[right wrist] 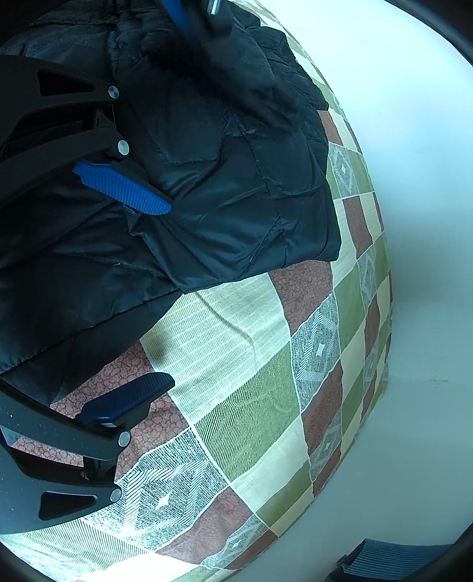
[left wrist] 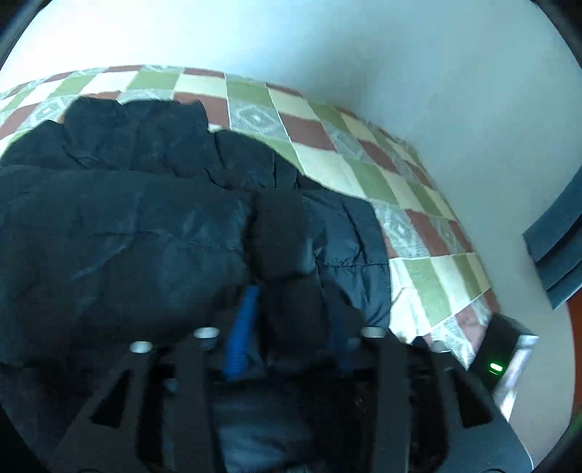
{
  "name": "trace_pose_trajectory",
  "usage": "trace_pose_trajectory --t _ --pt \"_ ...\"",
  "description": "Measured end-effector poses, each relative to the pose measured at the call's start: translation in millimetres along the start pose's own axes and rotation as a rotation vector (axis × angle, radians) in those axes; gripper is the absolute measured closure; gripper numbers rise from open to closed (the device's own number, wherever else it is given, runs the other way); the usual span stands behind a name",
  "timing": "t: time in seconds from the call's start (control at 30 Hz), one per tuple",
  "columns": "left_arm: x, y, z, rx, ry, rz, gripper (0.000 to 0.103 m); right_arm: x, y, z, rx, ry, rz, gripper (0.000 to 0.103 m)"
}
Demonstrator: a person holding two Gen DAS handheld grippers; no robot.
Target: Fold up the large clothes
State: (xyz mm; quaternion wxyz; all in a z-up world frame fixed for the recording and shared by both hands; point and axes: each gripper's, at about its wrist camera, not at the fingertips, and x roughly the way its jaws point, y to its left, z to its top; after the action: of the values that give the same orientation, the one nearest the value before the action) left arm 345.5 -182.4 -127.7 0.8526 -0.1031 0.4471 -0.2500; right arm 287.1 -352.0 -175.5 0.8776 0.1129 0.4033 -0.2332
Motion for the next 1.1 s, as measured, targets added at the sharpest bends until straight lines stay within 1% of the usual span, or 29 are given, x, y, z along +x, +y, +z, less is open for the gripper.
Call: trace_pose_trajectory --t 0.07,0.1,0.13,0.17,0.2,0.27,0.33,0.37,0.43,0.47,0.5,0.53,0.57,0.6,0.63,0.73,0.8,0.87,0.93,1.0,1.1 --pt "-25 4 0 0.028 -0.04 0.011 0.052 0 -1 0 0.0 0.0 0.001 0.016" --pt "-37 8 0 0.044 -0.06 0.026 0.052 0 -1 0 0.001 0.001 0.002 0.016" --pt "-53 15 -1 0.061 -0.087 0.057 0.052 0 -1 1 0.002 0.003 0.004 0.016" --pt "-66 24 -2 0.072 -0.109 0.093 0.052 0 -2 1 0.004 0.004 0.008 0.016" --pt "-82 40 -4 0.082 -0.133 0.151 0.052 -2 -3 2 0.008 0.005 0.013 0.016" --pt "-102 67 -4 0.078 -0.151 0.235 0.052 -11 -5 5 0.002 0.002 0.011 0.016" --pt "-124 106 -5 0.053 -0.174 0.319 0.052 -32 -4 8 -0.006 -0.036 0.009 0.016" --pt "-132 123 -6 0.038 -0.185 0.359 0.052 -47 -1 11 -0.007 -0.066 0.029 0.016" --pt "-146 162 -5 -0.01 -0.193 0.444 0.052 -64 11 16 -0.028 -0.094 0.071 0.016" --pt "-150 175 -4 -0.032 -0.193 0.465 0.052 -68 19 19 -0.043 -0.096 0.094 0.016" --pt "-152 188 -3 -0.049 -0.191 0.482 0.052 -72 31 23 -0.066 -0.095 0.126 0.018" --pt "-152 199 -1 -0.06 -0.19 0.504 0.052 -72 44 25 -0.092 -0.094 0.139 0.03" --pt "-151 207 1 -0.062 -0.187 0.523 0.052 -70 60 28 -0.132 -0.085 0.14 0.038" --pt "-149 214 2 -0.064 -0.185 0.54 0.052 -66 71 31 -0.156 -0.075 0.14 0.053" --pt "-147 218 5 -0.068 -0.186 0.547 0.052 -62 81 33 -0.172 -0.064 0.149 0.054" --pt "-137 229 7 -0.067 -0.176 0.561 0.052 -48 107 35 -0.214 -0.043 0.172 0.054" --pt "-127 234 6 -0.068 -0.157 0.578 0.052 -34 119 30 -0.256 -0.017 0.147 0.054" --pt "-118 242 1 -0.074 -0.127 0.584 0.052 -13 122 22 -0.279 0.038 0.126 0.054" --pt "-107 249 -4 -0.071 -0.093 0.586 0.05 2 119 16 -0.272 0.071 0.146 0.053" --pt "-97 254 -7 -0.056 -0.064 0.586 0.05 8 116 13 -0.261 0.074 0.161 0.051" --pt "-88 259 -9 -0.059 -0.043 0.585 0.049 10 119 10 -0.273 0.066 0.145 0.051"
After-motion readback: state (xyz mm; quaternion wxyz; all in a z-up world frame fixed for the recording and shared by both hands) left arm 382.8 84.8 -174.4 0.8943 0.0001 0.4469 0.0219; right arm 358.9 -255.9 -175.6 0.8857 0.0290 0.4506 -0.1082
